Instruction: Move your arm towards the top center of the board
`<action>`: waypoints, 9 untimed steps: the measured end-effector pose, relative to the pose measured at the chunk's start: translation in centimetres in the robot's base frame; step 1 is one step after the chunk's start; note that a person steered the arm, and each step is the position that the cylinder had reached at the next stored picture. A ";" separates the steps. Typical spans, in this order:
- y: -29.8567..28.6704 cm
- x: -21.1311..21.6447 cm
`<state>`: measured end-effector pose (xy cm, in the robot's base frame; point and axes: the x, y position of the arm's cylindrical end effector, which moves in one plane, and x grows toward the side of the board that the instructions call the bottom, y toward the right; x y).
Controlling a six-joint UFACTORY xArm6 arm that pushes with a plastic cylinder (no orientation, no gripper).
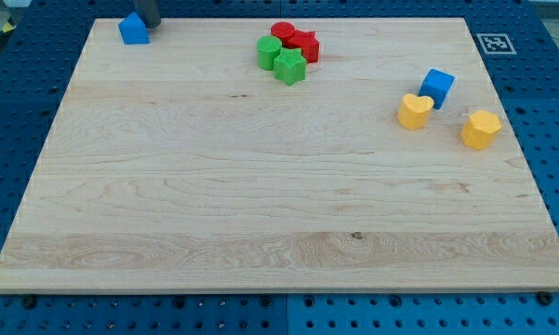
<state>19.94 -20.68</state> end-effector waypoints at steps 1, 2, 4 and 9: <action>1.3 -0.5; 3.2 0.6; 6.2 5.4; 10.2 13.8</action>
<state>33.73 -10.49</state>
